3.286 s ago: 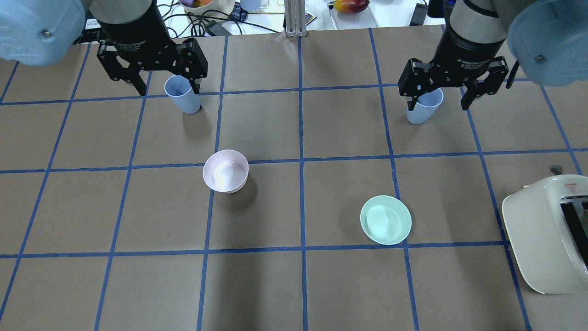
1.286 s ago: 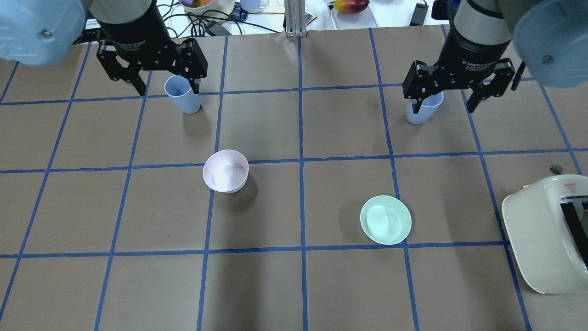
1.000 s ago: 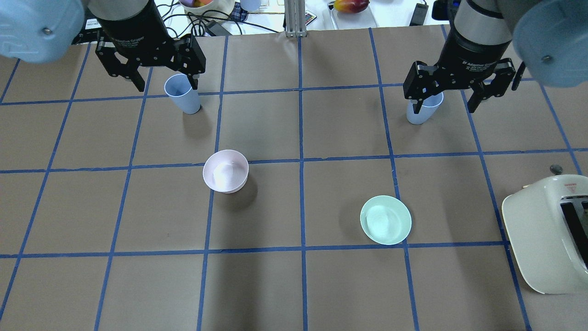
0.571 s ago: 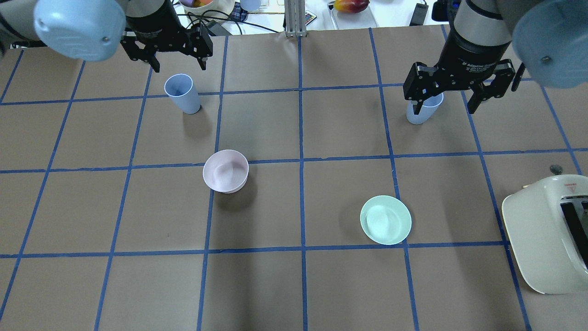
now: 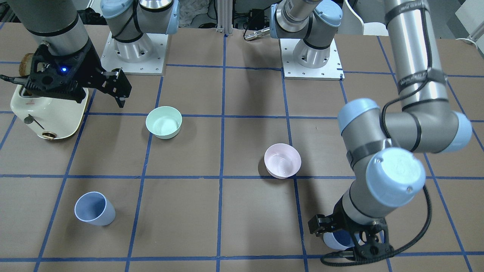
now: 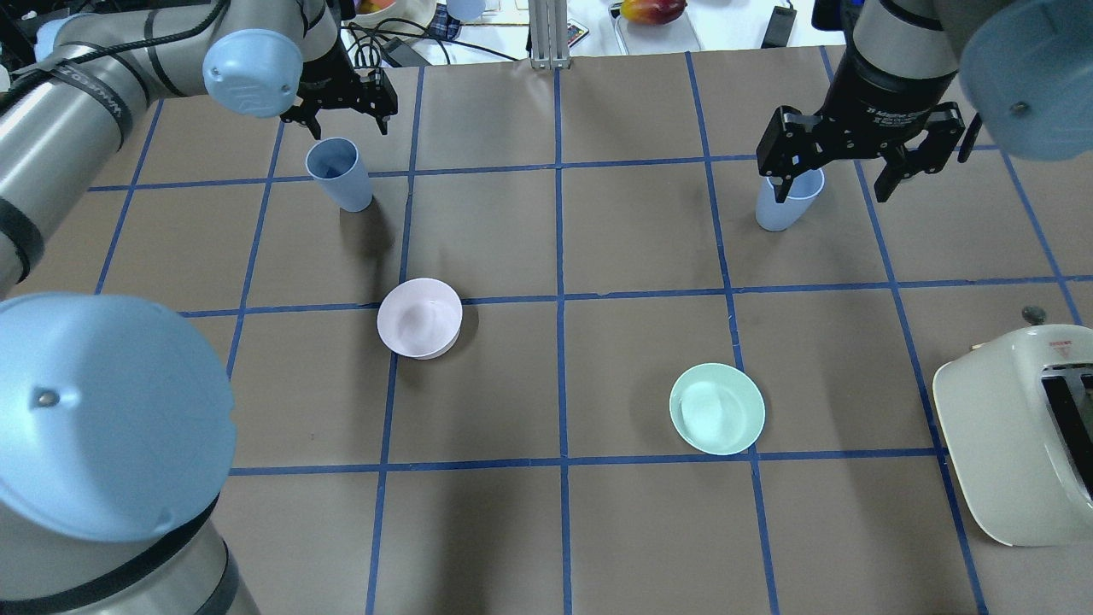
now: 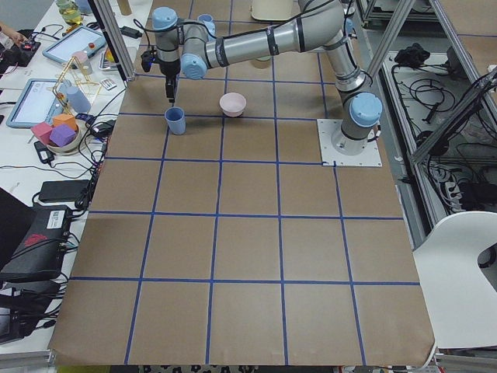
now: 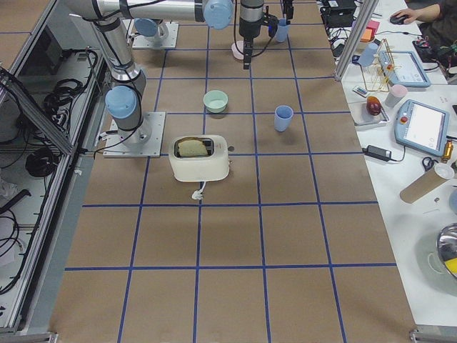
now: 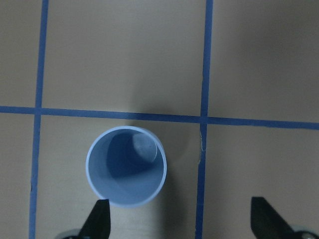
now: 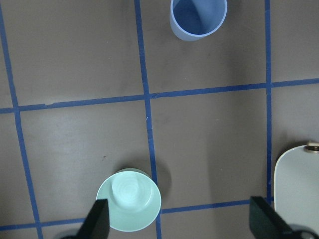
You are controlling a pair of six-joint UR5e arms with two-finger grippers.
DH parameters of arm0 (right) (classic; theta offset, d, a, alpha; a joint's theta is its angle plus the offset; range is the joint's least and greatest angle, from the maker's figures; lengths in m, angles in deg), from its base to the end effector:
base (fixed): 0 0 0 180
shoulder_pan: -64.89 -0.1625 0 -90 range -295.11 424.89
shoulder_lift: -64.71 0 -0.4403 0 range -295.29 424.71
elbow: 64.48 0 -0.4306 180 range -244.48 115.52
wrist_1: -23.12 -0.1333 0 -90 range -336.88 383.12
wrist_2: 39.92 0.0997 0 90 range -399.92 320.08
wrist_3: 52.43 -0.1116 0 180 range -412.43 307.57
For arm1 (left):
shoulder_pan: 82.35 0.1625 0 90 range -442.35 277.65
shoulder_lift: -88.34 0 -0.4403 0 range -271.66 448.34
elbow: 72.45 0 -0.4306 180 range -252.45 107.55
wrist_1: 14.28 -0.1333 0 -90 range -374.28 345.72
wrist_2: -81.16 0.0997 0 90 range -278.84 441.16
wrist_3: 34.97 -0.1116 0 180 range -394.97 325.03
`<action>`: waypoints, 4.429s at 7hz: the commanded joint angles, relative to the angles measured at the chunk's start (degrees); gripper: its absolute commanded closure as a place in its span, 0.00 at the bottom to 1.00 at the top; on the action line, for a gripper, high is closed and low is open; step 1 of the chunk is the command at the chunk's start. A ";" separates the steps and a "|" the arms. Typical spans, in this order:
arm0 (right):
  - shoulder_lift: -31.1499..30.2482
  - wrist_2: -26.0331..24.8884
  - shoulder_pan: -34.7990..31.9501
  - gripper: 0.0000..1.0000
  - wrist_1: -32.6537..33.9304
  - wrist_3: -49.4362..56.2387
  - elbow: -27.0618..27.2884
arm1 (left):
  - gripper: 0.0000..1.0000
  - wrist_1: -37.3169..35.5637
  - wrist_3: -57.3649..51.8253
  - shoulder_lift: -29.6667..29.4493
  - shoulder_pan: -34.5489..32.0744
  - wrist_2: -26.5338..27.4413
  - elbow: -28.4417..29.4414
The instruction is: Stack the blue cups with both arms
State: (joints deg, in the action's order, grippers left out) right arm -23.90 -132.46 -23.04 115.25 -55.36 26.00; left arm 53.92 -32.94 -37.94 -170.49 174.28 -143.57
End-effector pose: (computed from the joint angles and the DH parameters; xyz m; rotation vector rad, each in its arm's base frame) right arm 0.1087 -0.5455 0.4776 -0.1353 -3.0943 0.0075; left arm -0.1019 -0.7831 0.2852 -0.1079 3.0831 -0.1186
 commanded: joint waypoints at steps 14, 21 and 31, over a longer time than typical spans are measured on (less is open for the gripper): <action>27.09 1.05 9.54 0.47 27.76 7.23 0.05 | 0.67 2.47 26.45 -1.51 -25.25 -4.71 0.01; 22.81 1.57 8.49 1.00 17.20 4.97 -6.07 | 0.00 17.72 19.27 20.14 -13.75 -3.30 -3.47; 23.92 4.30 -16.83 1.00 4.28 -29.95 -15.69 | 0.00 12.05 3.42 35.40 -6.09 0.13 -19.76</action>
State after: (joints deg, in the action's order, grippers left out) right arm -0.51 -128.20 -39.69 118.98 -85.16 10.01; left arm 66.01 -29.58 -2.35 -176.54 174.24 -163.45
